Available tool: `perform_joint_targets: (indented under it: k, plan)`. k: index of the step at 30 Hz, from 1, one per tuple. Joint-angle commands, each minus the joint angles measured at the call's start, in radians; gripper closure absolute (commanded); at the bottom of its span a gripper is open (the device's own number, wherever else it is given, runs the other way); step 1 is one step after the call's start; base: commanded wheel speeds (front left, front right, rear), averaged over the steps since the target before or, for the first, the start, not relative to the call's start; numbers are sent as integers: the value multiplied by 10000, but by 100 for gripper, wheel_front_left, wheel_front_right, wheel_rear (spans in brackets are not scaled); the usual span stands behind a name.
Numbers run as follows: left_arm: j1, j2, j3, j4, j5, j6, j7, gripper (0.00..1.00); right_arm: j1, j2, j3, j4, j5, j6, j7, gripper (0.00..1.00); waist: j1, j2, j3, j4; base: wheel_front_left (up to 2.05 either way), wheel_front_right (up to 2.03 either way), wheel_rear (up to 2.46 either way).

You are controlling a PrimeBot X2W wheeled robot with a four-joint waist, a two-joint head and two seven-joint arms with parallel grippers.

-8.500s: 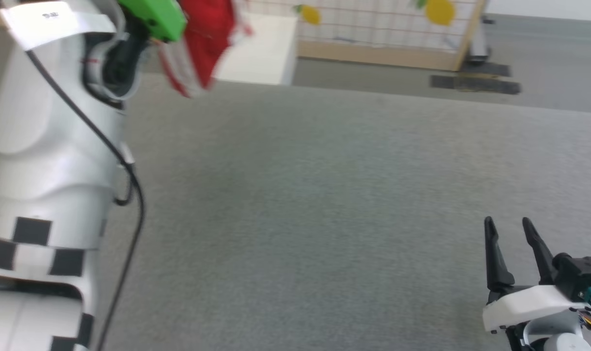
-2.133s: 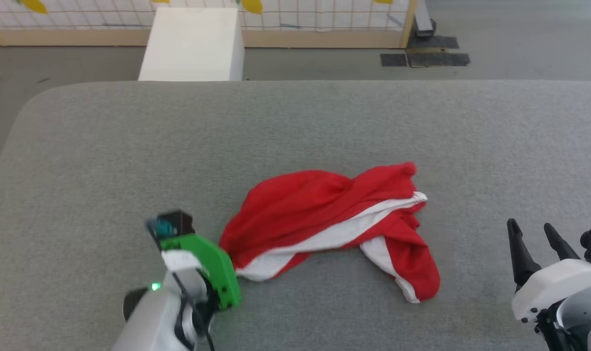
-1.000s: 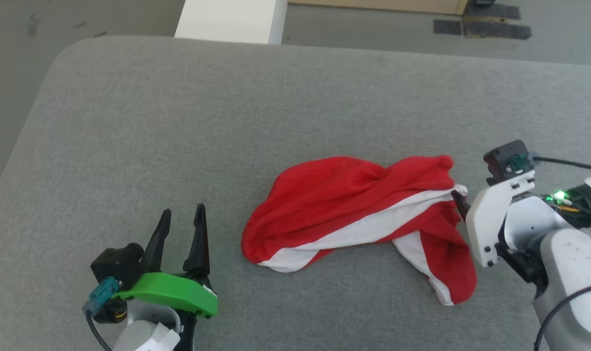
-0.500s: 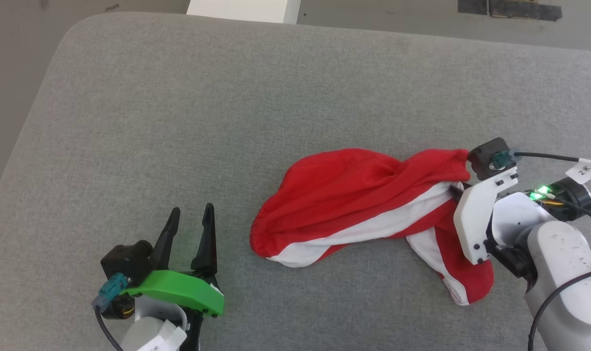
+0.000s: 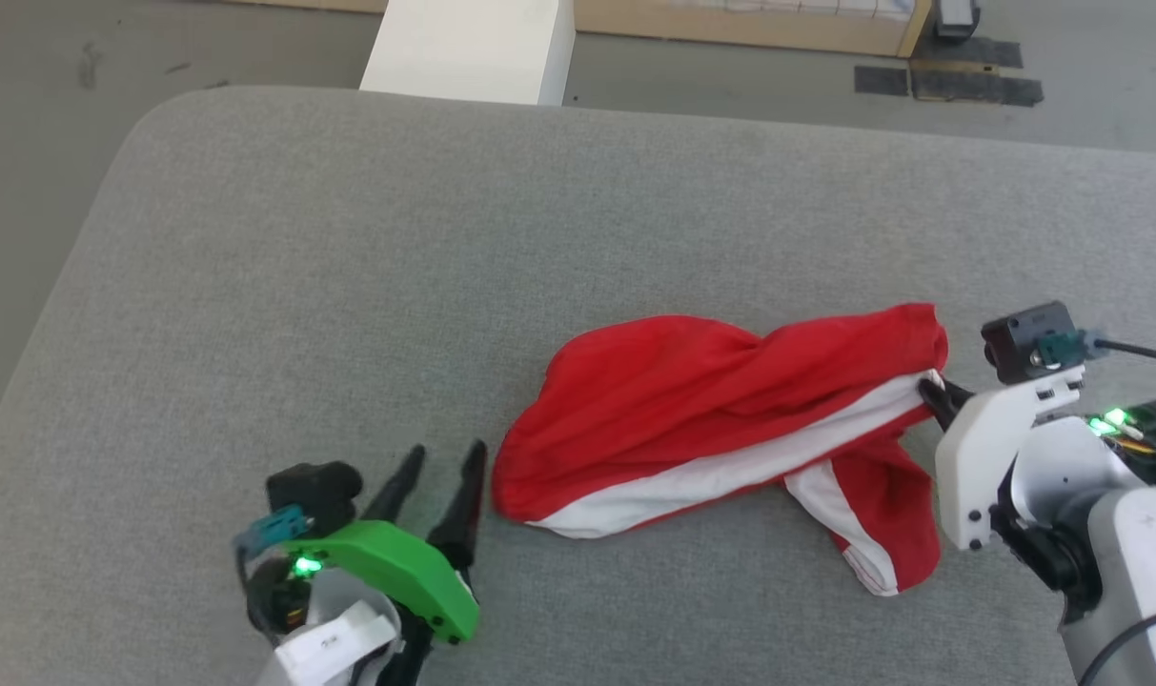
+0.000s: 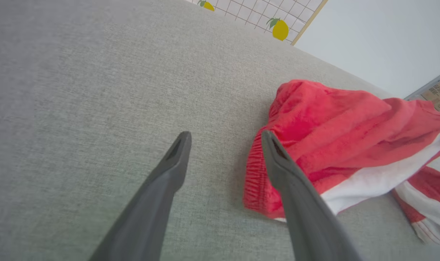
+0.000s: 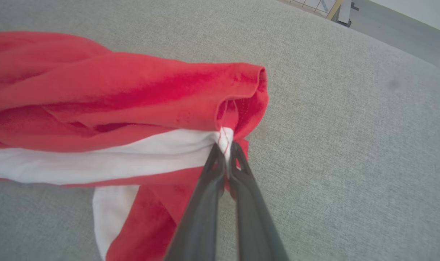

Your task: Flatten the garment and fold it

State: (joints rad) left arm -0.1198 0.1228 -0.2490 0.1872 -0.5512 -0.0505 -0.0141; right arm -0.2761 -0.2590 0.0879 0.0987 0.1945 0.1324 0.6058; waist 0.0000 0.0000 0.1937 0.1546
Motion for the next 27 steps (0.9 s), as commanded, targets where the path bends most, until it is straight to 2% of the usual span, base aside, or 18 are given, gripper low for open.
perform_joint_targets:
  k: [1, 7, 11, 16, 23, 24, 25, 26, 27]
  plan:
    - [119, 26, -110, -154, -177, -15, 500, 0, 210, 98, -125, -176, -10, -17, 62, 100, 0, 0, -119, -92, 0, 0, 0]
    - [276, 300, -728, -925, -619, 166, 3060, 0, 548, 317, -280, -531, -120, -17, 221, 100, 0, 0, -107, -148, 0, 0, 0]
    - [167, 518, -1085, -1272, -526, 373, 4160, 0, 561, 419, -299, -631, -154, -17, 276, 100, 0, 0, -35, -169, 0, 0, 0]
    - [-317, 608, -1397, -884, -144, 517, 4594, 0, 537, 479, -299, -730, -195, -17, 309, 100, 0, 0, 78, -198, 0, 0, 0]
    - [-921, 292, -1607, 169, -28, 382, 4283, 0, 502, 528, -214, -761, -195, -17, 340, 100, 0, 0, 228, -311, 0, 0, 0]
    - [-970, 252, -1636, 331, -50, 328, 4240, 55, 495, 530, -196, -758, -192, -17, 334, 100, 0, 0, 247, -336, 0, 0, 0]
    - [-994, 231, -1658, 453, -71, 284, 4222, 72, 489, 529, -185, -750, -190, -17, 326, 100, 0, 0, 256, -354, 0, 0, 0]
    - [-997, 194, -1662, 594, -148, 236, 4227, 100, 486, 531, -176, -736, -186, -17, 319, 100, 0, 0, 255, -373, 0, 0, 0]
    - [-993, 174, -1654, 682, -214, 205, 4236, 100, 486, 530, -172, -725, -187, -17, 312, 100, 0, 0, 245, -387, 0, 0, 0]
